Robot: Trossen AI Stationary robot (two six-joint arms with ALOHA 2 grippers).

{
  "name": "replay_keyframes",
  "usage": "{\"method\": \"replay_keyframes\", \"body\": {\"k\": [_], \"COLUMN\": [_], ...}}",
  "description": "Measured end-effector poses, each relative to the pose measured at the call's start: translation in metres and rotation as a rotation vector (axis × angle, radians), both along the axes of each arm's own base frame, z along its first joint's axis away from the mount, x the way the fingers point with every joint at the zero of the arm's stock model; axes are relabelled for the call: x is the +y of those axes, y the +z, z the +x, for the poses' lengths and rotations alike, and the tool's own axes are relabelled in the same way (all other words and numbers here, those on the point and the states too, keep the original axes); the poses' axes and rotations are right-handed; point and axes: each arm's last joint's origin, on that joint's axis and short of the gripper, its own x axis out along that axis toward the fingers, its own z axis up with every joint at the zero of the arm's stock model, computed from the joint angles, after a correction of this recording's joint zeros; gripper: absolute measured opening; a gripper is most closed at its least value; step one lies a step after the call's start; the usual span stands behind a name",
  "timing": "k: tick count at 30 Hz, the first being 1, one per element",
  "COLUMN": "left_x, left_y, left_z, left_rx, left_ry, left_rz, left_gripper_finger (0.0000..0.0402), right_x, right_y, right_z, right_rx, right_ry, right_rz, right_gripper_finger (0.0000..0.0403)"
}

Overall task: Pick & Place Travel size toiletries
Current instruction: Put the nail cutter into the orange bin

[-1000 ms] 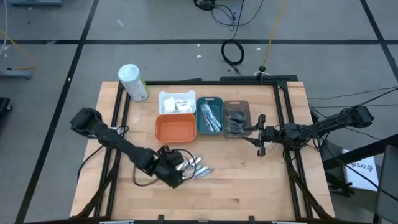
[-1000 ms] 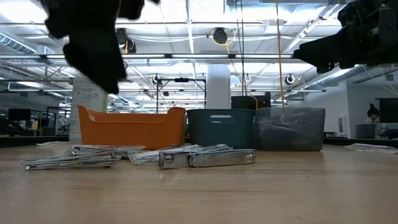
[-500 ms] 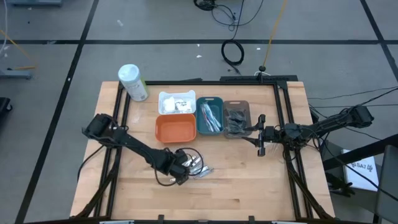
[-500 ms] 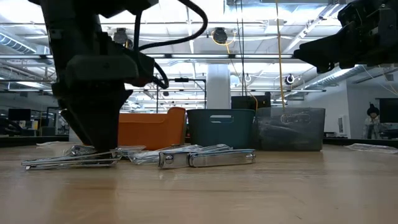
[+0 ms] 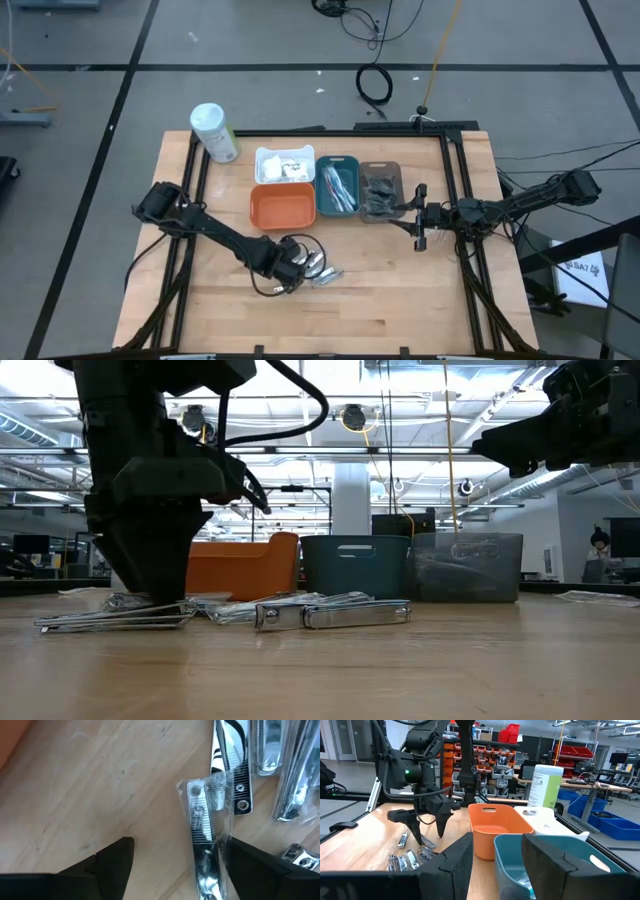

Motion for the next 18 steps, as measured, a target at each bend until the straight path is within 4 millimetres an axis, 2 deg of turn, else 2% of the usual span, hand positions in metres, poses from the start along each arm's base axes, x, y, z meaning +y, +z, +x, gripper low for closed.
{"method": "replay_keyframes", "body": {"k": [10, 18], "left_x": [-0.0005, -0.0006], "left_y": [-0.0002, -0.0004], "left_z": [0.0002, 0.0008], "left_rx": [-0.006, -0.010], "left_ry": [-0.003, -0.054], "left_rz": [0.002, 0.015], "left_gripper_finger": [0.0170, 0.0134], "right_x": [0.0000, 0.0000], "right_y": [0.0000, 0.0000], "right_z": [0.0000, 0.0000], "right_rx": [0.000, 0.000], "right_ry": [0.000, 0.000], "right_rz": [0.000, 0.000], "right_gripper_finger": [0.0155, 0.0155]}}
